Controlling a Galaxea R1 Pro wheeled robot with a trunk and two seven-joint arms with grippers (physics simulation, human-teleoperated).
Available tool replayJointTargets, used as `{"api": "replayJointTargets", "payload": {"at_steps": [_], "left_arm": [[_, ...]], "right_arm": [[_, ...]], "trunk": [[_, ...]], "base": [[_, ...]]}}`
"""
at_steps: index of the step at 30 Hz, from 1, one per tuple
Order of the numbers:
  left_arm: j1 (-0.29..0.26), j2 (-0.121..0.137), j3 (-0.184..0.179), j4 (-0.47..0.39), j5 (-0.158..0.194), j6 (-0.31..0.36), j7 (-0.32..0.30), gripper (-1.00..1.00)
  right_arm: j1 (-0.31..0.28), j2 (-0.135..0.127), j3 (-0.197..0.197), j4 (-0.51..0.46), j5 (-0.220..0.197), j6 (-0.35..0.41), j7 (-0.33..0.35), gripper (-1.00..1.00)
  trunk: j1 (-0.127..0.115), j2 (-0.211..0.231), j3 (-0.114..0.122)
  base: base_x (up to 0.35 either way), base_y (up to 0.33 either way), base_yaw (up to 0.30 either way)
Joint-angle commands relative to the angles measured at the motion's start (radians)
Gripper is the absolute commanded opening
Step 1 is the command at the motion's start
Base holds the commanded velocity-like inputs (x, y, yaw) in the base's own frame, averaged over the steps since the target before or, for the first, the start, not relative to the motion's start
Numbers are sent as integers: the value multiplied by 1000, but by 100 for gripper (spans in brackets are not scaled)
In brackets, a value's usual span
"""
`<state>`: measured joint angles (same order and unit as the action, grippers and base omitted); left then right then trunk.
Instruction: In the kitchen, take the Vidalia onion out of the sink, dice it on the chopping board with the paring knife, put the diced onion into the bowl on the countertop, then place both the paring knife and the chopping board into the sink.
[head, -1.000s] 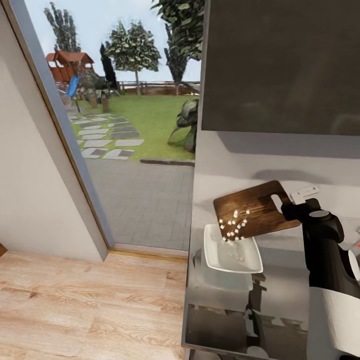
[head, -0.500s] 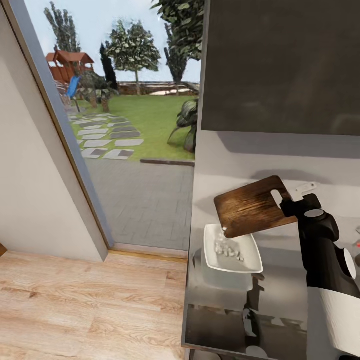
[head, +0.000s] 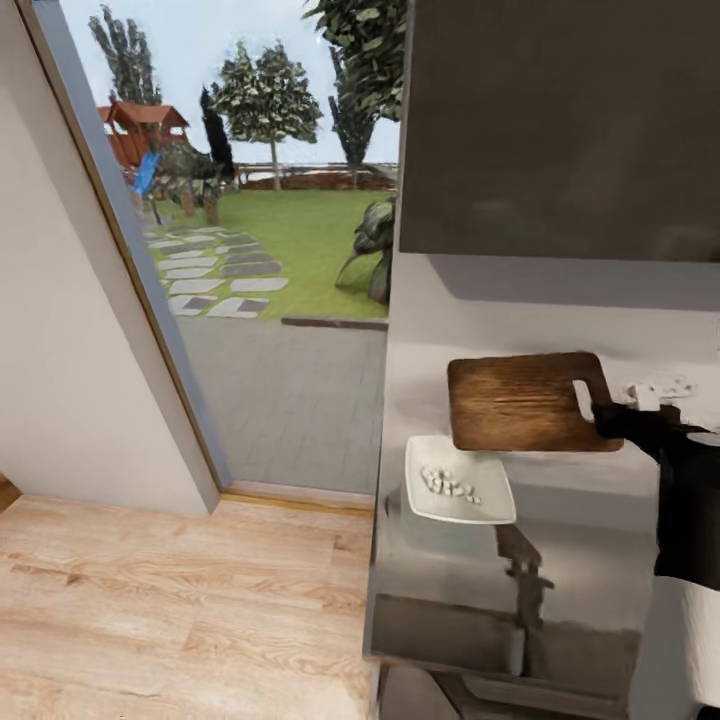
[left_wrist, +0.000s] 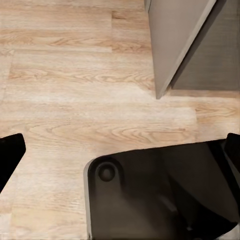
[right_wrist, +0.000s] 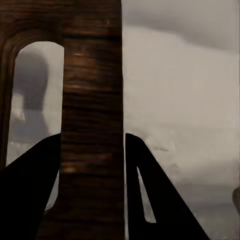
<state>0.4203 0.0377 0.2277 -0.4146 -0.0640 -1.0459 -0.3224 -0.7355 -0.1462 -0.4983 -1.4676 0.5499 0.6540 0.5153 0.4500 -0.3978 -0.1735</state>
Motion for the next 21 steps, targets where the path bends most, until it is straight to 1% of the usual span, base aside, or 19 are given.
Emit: {"api": "replayJointTargets", "payload": {"at_steps": [1, 2, 3, 6, 7, 8, 10, 11, 14, 21], "left_arm": [[0, -1, 8, 1, -7, -1, -6, 100], [0, -1, 8, 2, -7, -1, -6, 100], [0, -1, 8, 3, -7, -1, -6, 100], [0, -1, 8, 2, -8, -1, -6, 100], [0, -1, 8, 2, -8, -1, -7, 100], [0, -1, 9, 2, -8, -1, -7, 100], [0, -1, 9, 2, -8, -1, -7, 100], [0, -2, 9, 2, -8, -1, -7, 100], [0, -4, 9, -5, -8, -1, -6, 100], [0, -4, 9, -7, -8, -1, -6, 100]], "right_arm": [[-1, -1, -25, -1, -33, 21, 21, -100], [-1, 0, -38, -1, -53, 30, 29, -100], [-1, 0, -44, -1, -60, 33, 33, -100], [-1, 1, -72, 0, -69, 42, 41, -100], [-1, 2, -98, 2, -69, 42, 41, -100], [-1, 5, -136, 4, -70, 43, 41, -100], [-1, 13, -190, 6, -71, 43, 41, -100], [-1, 21, -205, 7, -71, 43, 41, -100], [-1, 51, -220, 3, -67, 44, 38, -100], [-1, 62, -222, 2, -65, 43, 36, -100]], "trunk": [[0, -2, -2], [0, -2, -2], [0, -2, -2], [0, -2, -2], [0, -2, -2], [0, -2, -2], [0, -2, -2], [0, -2, -1], [0, -2, 1], [0, -2, 9]], "base": [[-320, 0, 0], [-322, 0, 0], [-323, 0, 0], [-324, 0, 0], [-324, 0, 0], [-325, 0, 0], [-325, 0, -36], [-325, 0, -126], [-325, 0, -173], [-325, 0, -202]]}}
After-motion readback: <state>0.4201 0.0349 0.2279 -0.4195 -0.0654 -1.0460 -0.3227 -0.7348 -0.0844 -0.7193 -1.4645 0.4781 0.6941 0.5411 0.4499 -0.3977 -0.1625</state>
